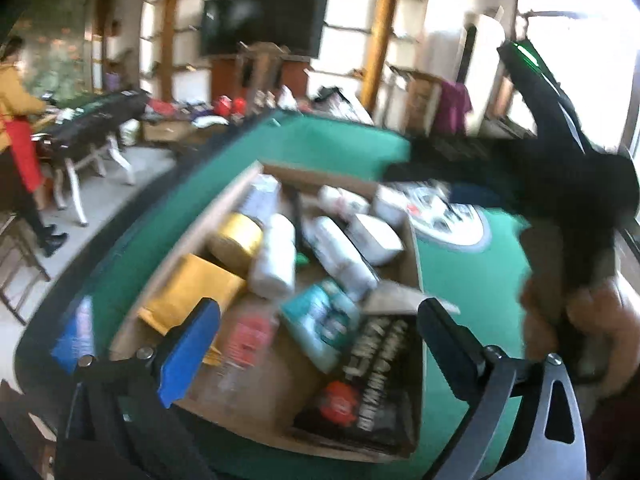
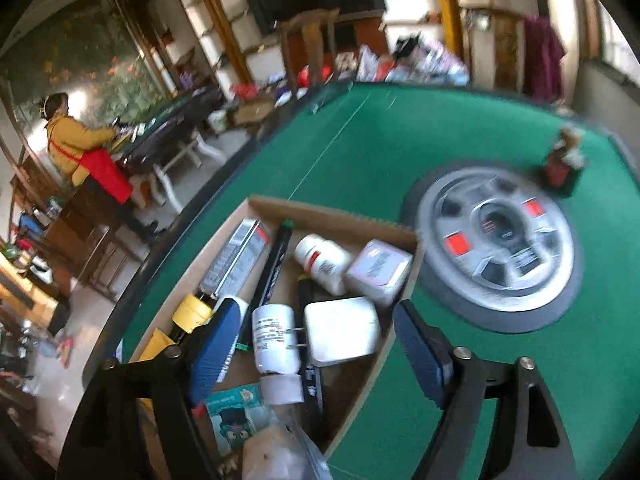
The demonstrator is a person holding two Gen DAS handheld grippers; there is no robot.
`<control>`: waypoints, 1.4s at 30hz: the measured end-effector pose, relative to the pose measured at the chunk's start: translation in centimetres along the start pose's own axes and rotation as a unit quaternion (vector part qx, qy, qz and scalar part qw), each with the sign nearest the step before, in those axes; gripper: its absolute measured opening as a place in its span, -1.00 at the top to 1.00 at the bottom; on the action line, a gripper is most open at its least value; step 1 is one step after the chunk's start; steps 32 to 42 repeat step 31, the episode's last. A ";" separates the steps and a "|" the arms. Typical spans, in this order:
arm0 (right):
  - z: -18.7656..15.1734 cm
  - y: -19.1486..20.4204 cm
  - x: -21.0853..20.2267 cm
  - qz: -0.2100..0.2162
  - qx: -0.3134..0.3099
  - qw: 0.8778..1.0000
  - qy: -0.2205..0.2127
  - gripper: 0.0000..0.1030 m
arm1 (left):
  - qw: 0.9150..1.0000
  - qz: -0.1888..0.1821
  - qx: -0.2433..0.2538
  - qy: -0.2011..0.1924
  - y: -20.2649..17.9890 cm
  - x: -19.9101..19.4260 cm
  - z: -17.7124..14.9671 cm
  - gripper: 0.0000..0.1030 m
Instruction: Organize objects
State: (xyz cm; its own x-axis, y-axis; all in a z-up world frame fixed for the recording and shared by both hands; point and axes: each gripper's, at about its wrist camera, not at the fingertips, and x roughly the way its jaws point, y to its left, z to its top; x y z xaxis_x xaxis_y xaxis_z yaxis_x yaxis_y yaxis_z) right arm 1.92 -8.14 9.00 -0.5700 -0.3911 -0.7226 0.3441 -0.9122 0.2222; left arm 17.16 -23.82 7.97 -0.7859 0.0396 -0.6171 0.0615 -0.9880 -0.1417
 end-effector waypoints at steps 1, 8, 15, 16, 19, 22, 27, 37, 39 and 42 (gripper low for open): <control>-0.2 0.0 -0.7 -0.009 -0.001 1.000 -0.010 -0.74 | 1.000 0.007 -0.008 -0.013 0.5 -0.6 0.3 -1.00; -4.5 0.4 -3.6 -0.074 -0.031 0.996 -0.037 -0.82 | 0.996 -0.016 -0.089 -0.023 4.3 -2.0 1.7 -1.00; -8.8 1.7 -5.2 -0.110 -0.081 0.989 -0.048 -0.83 | 0.997 0.030 -0.063 -0.023 2.8 -2.7 1.7 -1.00; -9.2 1.8 -5.5 -0.117 -0.089 0.988 -0.054 -0.83 | 0.997 0.042 -0.050 -0.027 2.1 -2.9 1.6 -1.00; -10.1 2.4 -6.2 -0.129 -0.107 0.984 -0.067 -0.85 | 0.998 0.042 -0.035 -0.035 0.7 -3.7 1.2 -1.00; -10.7 3.0 -6.5 -0.139 -0.124 0.980 -0.074 -0.87 | 0.998 0.045 -0.032 -0.030 -0.2 -3.7 0.8 -1.00; -11.9 4.4 -6.6 -0.146 -0.156 0.974 -0.079 -0.91 | 0.995 0.082 -0.039 -0.039 -0.2 -4.3 0.2 -1.00; -12.5 5.7 -6.1 -0.155 -0.183 0.968 -0.073 -0.93 | 0.990 0.127 -0.034 -0.048 -0.2 -5.0 0.3 -1.00; -12.5 5.7 -6.1 -0.155 -0.183 0.968 -0.073 -0.93 | 0.990 0.127 -0.034 -0.048 -0.2 -5.0 0.3 -1.00; -12.5 5.7 -6.1 -0.155 -0.183 0.968 -0.073 -0.93 | 0.990 0.127 -0.034 -0.048 -0.2 -5.0 0.3 -1.00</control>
